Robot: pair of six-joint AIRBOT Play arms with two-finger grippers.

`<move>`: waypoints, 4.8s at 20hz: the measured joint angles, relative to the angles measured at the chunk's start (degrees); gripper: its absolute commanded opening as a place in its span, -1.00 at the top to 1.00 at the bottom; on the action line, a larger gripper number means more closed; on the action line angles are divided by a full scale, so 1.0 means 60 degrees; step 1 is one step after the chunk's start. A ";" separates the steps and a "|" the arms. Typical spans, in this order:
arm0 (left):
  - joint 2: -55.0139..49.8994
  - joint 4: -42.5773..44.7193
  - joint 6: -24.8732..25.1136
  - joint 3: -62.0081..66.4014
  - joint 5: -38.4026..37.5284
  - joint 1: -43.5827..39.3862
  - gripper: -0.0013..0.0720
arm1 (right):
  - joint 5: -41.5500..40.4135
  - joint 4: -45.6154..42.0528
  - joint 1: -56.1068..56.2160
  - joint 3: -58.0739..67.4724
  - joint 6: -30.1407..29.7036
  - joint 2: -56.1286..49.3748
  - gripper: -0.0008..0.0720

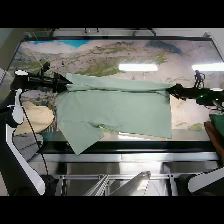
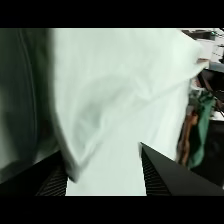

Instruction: Fold the shirts.

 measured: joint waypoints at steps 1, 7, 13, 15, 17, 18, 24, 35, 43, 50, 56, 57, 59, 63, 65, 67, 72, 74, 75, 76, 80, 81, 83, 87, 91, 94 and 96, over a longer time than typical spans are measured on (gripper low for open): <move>0.0004 -0.0317 -0.0058 -0.0047 -0.0291 0.0066 -0.33 | 0.0069 -0.0401 -0.0142 0.0029 0.0280 0.0117 0.30; 0.0299 -0.2095 -0.0459 -0.0769 -0.1767 0.0590 0.88 | 0.1814 -0.3275 -0.1031 -0.0117 0.2310 0.1286 0.38; 0.2834 -0.2444 0.0925 -0.3836 -0.2466 0.1005 0.98 | 0.2929 -0.4492 -0.1585 -0.3628 0.2925 0.3621 -0.18; 0.3719 -0.1858 0.1158 -0.4958 -0.2404 0.1253 0.98 | 0.2860 -0.4619 -0.1636 -0.4754 0.3009 0.4146 -0.18; 0.4597 -0.0962 0.1246 -0.5956 -0.2175 0.1537 0.98 | 0.2860 -0.4561 -0.1636 -0.5654 0.3020 0.4430 -0.18; 0.5078 -0.0375 0.1260 -0.6488 -0.1934 0.1712 0.97 | 0.2867 -0.4492 -0.1606 -0.5941 0.2983 0.4477 -0.16; 0.7468 0.1668 0.0925 -0.9031 -0.0160 0.2860 0.29 | 0.2630 -0.4014 -0.0823 -0.6663 0.2455 0.4386 0.94; 0.8579 0.3512 0.0630 -1.1508 0.1104 0.3034 0.29 | 0.2448 -0.3497 -0.0525 -0.6721 0.1974 0.4404 0.11; 0.8091 0.3654 0.0674 -1.1285 0.0863 0.2885 0.15 | 0.3020 -0.4124 -0.1763 -0.6710 0.2339 0.4448 0.10; 0.8025 0.3679 0.0681 -1.1151 0.1005 0.2867 0.15 | 0.3264 -0.4357 -0.1861 -0.6317 0.2335 0.4375 0.35; 0.7898 0.4178 0.0630 -1.1096 0.1231 0.2095 0.15 | 0.2463 -0.4000 -0.1151 -0.6211 0.2160 0.4175 0.94; 0.7814 0.4328 0.0561 -1.1096 0.1246 0.1891 0.15 | 0.2433 -0.3967 -0.1107 -0.6207 0.2153 0.4167 0.94; 0.7584 0.4645 0.0342 -1.1096 0.1282 0.1504 0.15 | 0.2397 -0.3931 -0.1045 -0.6204 0.2146 0.4156 0.94; 0.7023 0.4863 0.0055 -1.1089 0.1286 0.0790 0.15 | 0.2357 -0.3894 -0.0994 -0.6204 0.2120 0.4149 0.94; 0.6717 0.4790 -0.0022 -1.1078 0.1166 0.0423 0.15 | 0.2342 -0.3883 -0.0987 -0.6204 0.2120 0.4149 0.94; 0.6510 0.4688 -0.0044 -1.1074 0.1147 0.0131 0.16 | 0.2313 -0.3865 -0.0984 -0.6204 0.2116 0.4146 0.94; 0.6320 0.3748 0.0623 -1.1092 0.1574 -0.0182 0.91 | 0.2310 -0.3850 -0.0980 -0.6193 0.2076 0.4153 0.94; 0.6448 0.3628 0.0790 -1.1092 0.1504 -0.0033 0.91 | 0.2284 -0.3858 -0.1020 -0.6156 0.2040 0.4218 0.94; 0.6615 0.3468 0.0860 -1.1092 0.1209 0.0113 0.91 | 0.2215 -0.3861 -0.1096 -0.6109 0.2033 0.4295 0.94; 0.6849 0.3340 0.0911 -1.1092 0.0991 0.0306 0.91 | 0.2073 -0.3934 -0.1209 -0.6058 0.2007 0.4411 0.94; 0.8014 0.3129 0.1049 -1.1092 0.0262 0.1337 0.91 | 0.2674 -0.4109 -0.2084 -0.5927 0.2204 0.5173 0.94; 0.8284 0.3089 0.1078 -1.1092 0.0106 0.1548 0.91 | 0.2969 -0.4018 -0.2335 -0.5916 0.2361 0.5435 0.94; 0.8768 0.3005 0.1115 -1.1096 -0.0117 0.1821 0.90 | 0.3304 -0.3880 -0.2761 -0.5898 0.2674 0.6014 0.94; 0.9526 0.2262 0.1344 -1.1092 -0.0466 0.2047 0.90 | 0.3891 -0.3373 -0.3126 -0.5883 0.3067 0.7395 0.94; 0.9883 0.0965 0.1741 -1.1071 -0.0532 0.2106 0.90 | 0.3825 -0.1982 -0.3133 -0.5880 0.2943 0.8229 0.94; 0.9621 0.0342 0.1938 -1.0735 -0.0233 0.2040 0.90 | 0.3195 -0.0827 -0.2634 -0.5880 0.2448 0.8083 0.94; 0.9129 0.0138 0.1974 -1.0182 -0.0015 0.1847 0.90 | 0.2310 0.0066 -0.2044 -0.5865 0.1938 0.7661 0.94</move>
